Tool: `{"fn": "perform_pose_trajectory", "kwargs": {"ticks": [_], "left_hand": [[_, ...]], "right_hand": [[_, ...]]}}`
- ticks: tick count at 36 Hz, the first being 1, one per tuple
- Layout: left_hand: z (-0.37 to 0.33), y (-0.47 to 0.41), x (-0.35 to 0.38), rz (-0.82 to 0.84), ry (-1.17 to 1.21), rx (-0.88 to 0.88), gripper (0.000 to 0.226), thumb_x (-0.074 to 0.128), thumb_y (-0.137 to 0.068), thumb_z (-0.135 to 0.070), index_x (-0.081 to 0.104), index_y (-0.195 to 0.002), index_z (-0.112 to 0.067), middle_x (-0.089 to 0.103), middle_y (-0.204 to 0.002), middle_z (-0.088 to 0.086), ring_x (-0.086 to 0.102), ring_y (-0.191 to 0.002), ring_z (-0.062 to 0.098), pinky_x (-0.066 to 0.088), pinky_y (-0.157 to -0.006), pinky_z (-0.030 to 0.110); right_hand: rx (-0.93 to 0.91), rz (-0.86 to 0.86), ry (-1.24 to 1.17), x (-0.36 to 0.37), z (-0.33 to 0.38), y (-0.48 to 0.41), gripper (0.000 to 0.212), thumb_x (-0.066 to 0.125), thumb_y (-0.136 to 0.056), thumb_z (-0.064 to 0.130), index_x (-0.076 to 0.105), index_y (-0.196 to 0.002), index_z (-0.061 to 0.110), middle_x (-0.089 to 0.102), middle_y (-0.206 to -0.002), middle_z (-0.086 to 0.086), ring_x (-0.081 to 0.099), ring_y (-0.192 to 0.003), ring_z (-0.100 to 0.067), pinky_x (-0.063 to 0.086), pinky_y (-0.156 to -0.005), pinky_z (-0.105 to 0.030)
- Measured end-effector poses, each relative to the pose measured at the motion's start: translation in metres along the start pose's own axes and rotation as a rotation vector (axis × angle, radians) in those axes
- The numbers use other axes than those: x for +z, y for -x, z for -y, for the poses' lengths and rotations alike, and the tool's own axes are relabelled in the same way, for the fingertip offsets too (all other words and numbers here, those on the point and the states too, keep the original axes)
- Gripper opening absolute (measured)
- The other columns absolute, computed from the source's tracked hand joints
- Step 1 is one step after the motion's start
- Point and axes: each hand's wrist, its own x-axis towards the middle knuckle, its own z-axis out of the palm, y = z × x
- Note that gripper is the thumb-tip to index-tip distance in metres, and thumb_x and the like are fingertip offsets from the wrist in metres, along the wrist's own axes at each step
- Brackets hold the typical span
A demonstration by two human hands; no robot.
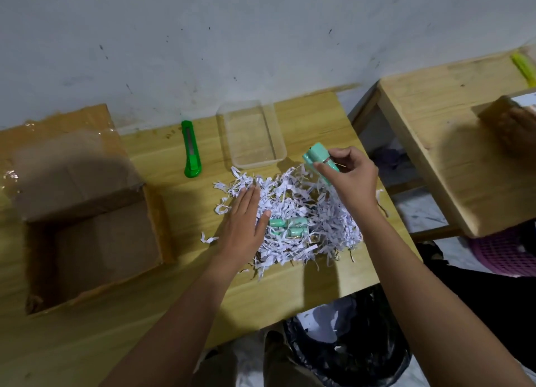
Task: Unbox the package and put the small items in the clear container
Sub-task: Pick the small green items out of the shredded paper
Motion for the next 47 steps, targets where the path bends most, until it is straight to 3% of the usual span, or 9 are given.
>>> {"fn": "perform_pose_trajectory", "kwargs": {"ticks": [11,16,26,32,34,36,40,43,47], "left_hand": [[0.004,0.002,0.006,-0.045,-0.019,0.008,0.063,0.015,-0.092,-0.054,0.011,-0.148,-0.025,0.013,-0.156,-0.01,0.001,-0.143,0.001,0.009,-0.119,0.028],[0.008,0.0,0.01,-0.052,-0.022,0.014,0.062,0.019,-0.093,-0.053,0.014,-0.147,-0.023,0.015,-0.156,-0.008,0.005,-0.144,0.004,0.011,-0.119,0.029],[0.011,0.001,0.009,-0.109,0.049,0.034,0.057,0.031,-0.095,-0.045,0.028,-0.145,-0.019,0.027,-0.153,-0.005,0.014,-0.142,0.006,0.014,-0.117,0.026],[0.01,0.006,0.006,-0.121,0.055,0.026,0.058,0.029,-0.095,-0.047,0.026,-0.145,-0.02,0.024,-0.154,-0.005,0.013,-0.144,0.008,0.015,-0.118,0.029],[0.009,0.008,0.005,-0.12,0.053,0.013,0.057,0.029,-0.096,-0.047,0.022,-0.146,-0.021,0.021,-0.155,-0.005,0.01,-0.144,0.007,0.013,-0.118,0.029],[0.007,0.011,0.004,-0.122,0.05,-0.002,0.056,0.031,-0.097,-0.044,0.02,-0.147,-0.022,0.02,-0.155,-0.006,0.009,-0.144,0.007,0.012,-0.118,0.029],[0.008,0.014,0.002,-0.112,0.04,-0.012,0.059,0.026,-0.095,-0.047,0.019,-0.147,-0.02,0.017,-0.156,-0.003,0.006,-0.144,0.007,0.011,-0.119,0.03],[0.01,0.015,0.001,-0.097,0.034,0.0,0.06,0.027,-0.094,-0.045,0.019,-0.147,-0.017,0.016,-0.157,-0.002,0.007,-0.145,0.01,0.009,-0.119,0.029],[0.013,0.013,0.001,-0.093,0.03,0.006,0.06,0.027,-0.095,-0.043,0.02,-0.147,-0.016,0.017,-0.157,-0.001,0.008,-0.145,0.011,0.013,-0.119,0.033]], "right_hand": [[0.09,-0.109,-0.033,0.036,-0.018,-0.083,0.024,0.078,-0.069,0.016,0.062,-0.085,0.011,0.066,-0.088,-0.004,0.062,-0.077,-0.01,0.052,-0.068,-0.018],[0.116,-0.139,-0.01,0.037,-0.022,-0.108,0.023,0.078,-0.068,0.014,0.06,-0.082,0.014,0.063,-0.082,0.003,0.061,-0.075,-0.009,0.053,-0.07,-0.018],[0.119,-0.062,0.188,0.049,-0.041,-0.121,0.031,0.076,-0.074,0.018,0.062,-0.099,0.006,0.063,-0.096,-0.002,0.058,-0.086,-0.011,0.052,-0.082,-0.024],[0.031,-0.031,0.306,0.033,-0.031,-0.098,0.035,0.07,-0.08,0.019,0.062,-0.113,0.008,0.063,-0.112,-0.005,0.057,-0.104,-0.013,0.046,-0.085,-0.018],[-0.011,-0.017,0.304,0.028,-0.024,-0.078,0.031,0.069,-0.08,0.015,0.064,-0.11,0.008,0.064,-0.106,-0.004,0.057,-0.1,-0.013,0.045,-0.074,-0.008],[-0.031,0.036,0.281,0.025,-0.017,-0.052,0.022,0.067,-0.081,0.009,0.066,-0.102,0.007,0.066,-0.097,-0.005,0.06,-0.091,-0.013,0.046,-0.069,-0.005],[-0.034,0.338,0.238,0.02,-0.011,0.005,0.005,0.064,-0.084,0.008,0.067,-0.087,0.009,0.068,-0.085,-0.008,0.063,-0.075,-0.014,0.054,-0.072,-0.02],[-0.033,0.564,0.314,0.022,-0.016,0.033,0.006,0.064,-0.084,0.007,0.066,-0.082,0.012,0.067,-0.082,-0.004,0.062,-0.071,-0.008,0.052,-0.063,-0.016],[-0.194,0.702,0.476,0.029,-0.028,0.05,0.015,0.073,-0.077,0.012,0.07,-0.091,0.008,0.067,-0.087,-0.005,0.059,-0.073,-0.011,0.047,-0.07,-0.019]]}}
